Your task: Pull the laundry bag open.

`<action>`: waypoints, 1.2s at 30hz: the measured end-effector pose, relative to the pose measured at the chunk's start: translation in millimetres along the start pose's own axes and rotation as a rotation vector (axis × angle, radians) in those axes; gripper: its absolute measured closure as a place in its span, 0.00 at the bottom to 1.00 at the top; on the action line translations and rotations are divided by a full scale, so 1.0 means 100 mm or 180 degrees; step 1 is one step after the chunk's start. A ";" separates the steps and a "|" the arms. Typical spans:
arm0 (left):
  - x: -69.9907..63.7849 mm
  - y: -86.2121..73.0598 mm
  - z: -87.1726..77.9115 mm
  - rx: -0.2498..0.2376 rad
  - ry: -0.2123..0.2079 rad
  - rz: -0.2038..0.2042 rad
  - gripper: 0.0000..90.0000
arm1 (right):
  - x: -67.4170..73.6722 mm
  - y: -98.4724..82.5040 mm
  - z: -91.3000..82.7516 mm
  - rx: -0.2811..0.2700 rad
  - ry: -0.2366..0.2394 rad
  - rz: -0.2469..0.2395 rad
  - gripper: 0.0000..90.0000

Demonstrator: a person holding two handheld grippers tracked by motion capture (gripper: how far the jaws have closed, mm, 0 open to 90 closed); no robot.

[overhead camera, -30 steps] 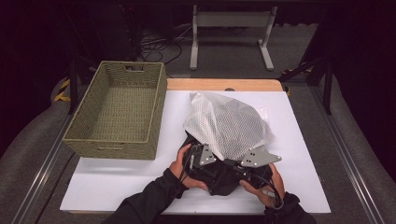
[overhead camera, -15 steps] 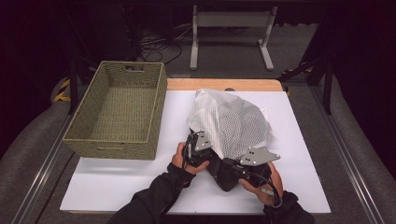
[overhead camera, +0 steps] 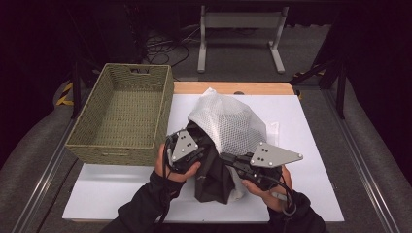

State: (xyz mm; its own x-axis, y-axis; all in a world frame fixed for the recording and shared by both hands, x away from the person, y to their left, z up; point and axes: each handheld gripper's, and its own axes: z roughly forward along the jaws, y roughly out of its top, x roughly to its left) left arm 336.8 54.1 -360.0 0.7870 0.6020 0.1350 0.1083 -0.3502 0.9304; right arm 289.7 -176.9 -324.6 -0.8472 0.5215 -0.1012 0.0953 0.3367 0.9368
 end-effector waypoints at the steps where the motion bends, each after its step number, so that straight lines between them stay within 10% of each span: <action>1: -0.03 -0.04 0.07 0.0085 -0.0053 0.0039 0.92 | 0.01 0.00 0.00 -0.0010 -0.0002 -0.0033 1.00; 9: 0.02 -0.37 0.67 0.0410 -0.0091 -0.0077 0.92 | -0.01 -0.39 0.04 0.0275 0.0025 0.0176 1.00; 14: 0.22 -0.53 0.88 0.0472 -0.0009 -0.0365 0.92 | 0.00 -0.57 0.04 0.0485 -0.0061 0.0125 1.00; 19: 0.27 -0.48 0.75 0.0415 -0.0319 -0.0397 0.78 | -0.07 -0.69 0.05 0.0623 -0.0174 0.0152 1.00; 23: 0.33 -0.41 0.44 0.0330 -0.0500 -0.0375 0.40 | -0.11 -0.68 -0.02 0.0546 -0.0262 0.0183 1.00; 29: 0.29 -0.44 -0.21 0.0307 -0.0845 -0.0335 0.16 | -0.11 -0.58 -0.15 0.0393 -0.0400 0.0162 1.00; 33: 0.08 -0.58 -0.14 0.0652 -0.0959 -0.0186 0.10 | -0.05 -0.55 -0.12 0.0436 -0.0400 0.0071 1.00; 36: -0.04 -0.75 0.20 0.1011 -0.0864 -0.0088 0.09 | -0.03 -0.58 -0.05 0.0508 -0.0362 0.0044 1.00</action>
State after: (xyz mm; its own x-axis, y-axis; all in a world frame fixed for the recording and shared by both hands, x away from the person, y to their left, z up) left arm 337.6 63.4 -437.5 0.9081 0.4182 -0.0227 0.2800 -0.5660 0.7754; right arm 283.8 -202.1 -376.7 -0.7815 0.6092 -0.1343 0.1960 0.4442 0.8742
